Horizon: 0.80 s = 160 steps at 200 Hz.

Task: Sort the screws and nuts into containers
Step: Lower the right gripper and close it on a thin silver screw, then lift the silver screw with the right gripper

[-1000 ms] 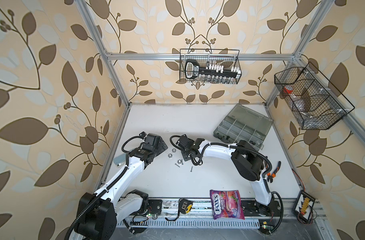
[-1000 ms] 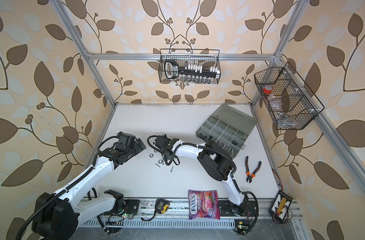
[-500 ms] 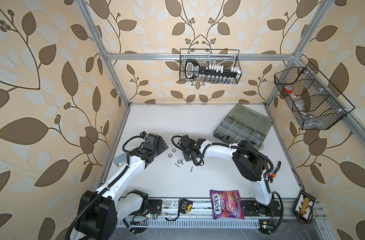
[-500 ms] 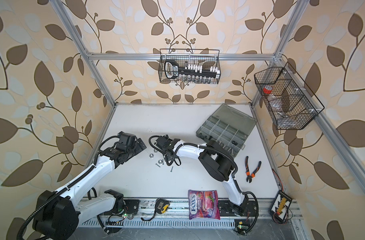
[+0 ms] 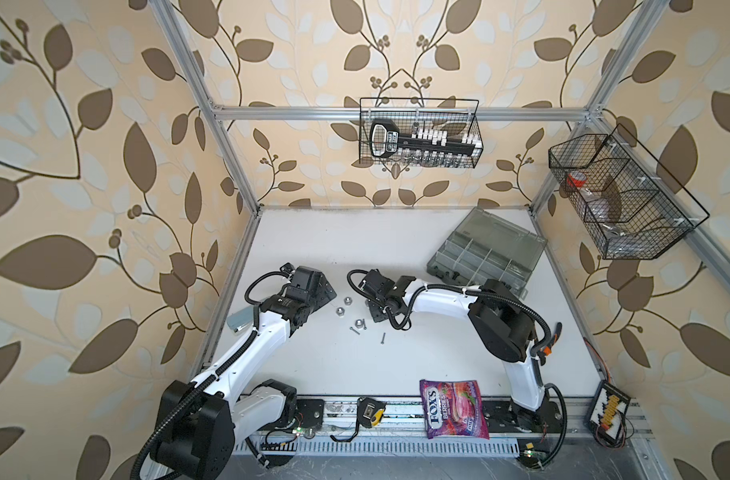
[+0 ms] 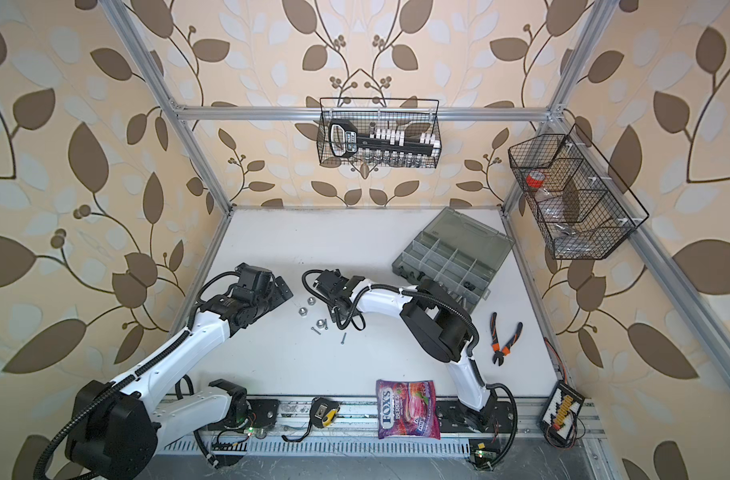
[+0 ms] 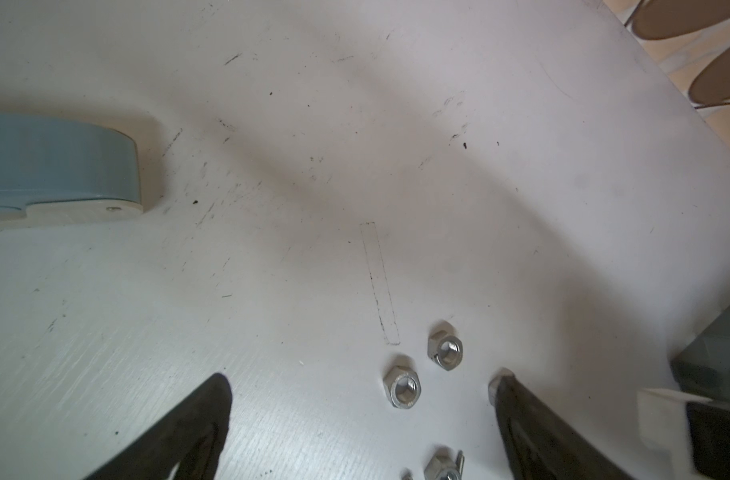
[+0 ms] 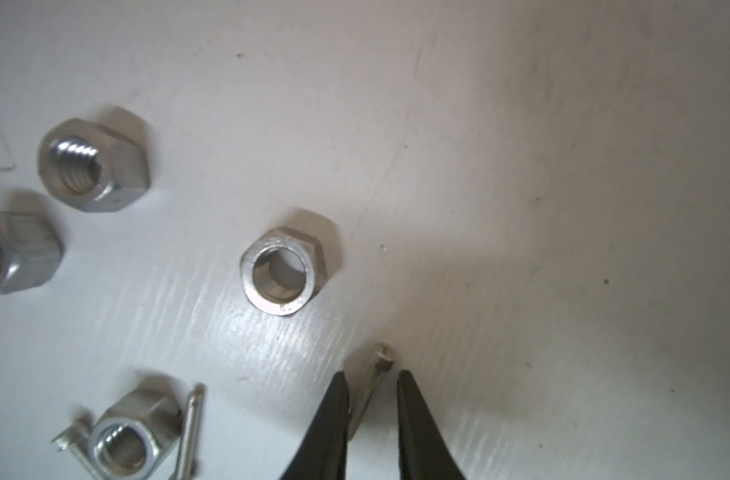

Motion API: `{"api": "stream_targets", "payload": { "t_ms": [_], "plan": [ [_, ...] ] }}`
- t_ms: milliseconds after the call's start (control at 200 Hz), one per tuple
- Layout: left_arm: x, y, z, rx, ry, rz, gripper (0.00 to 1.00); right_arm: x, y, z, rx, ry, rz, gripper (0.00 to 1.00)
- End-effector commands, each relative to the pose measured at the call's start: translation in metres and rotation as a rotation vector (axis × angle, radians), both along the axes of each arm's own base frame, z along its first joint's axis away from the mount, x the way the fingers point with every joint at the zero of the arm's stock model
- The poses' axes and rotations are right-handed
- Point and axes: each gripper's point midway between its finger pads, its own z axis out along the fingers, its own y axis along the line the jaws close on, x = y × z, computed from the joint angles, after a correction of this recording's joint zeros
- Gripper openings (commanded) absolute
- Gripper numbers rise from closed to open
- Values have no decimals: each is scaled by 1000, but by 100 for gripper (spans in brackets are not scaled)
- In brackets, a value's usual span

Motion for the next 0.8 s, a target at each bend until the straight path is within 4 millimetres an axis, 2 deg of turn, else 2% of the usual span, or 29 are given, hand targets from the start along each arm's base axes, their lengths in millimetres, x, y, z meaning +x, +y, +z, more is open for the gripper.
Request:
{"api": "stream_targets", "payload": {
  "t_ms": [0, 580, 795],
  "plan": [
    [9, 4, 19, 17, -50, 7, 99, -29, -31, -26, -104, 116, 2, 21],
    [9, 7, 21, 35, -57, 12, 99, -41, -42, -42, -121, 190, 11, 6],
    [10, 7, 23, 34, -63, 13, 99, -41, -43, -39, -111, 197, 25, 1]
  ]
}}
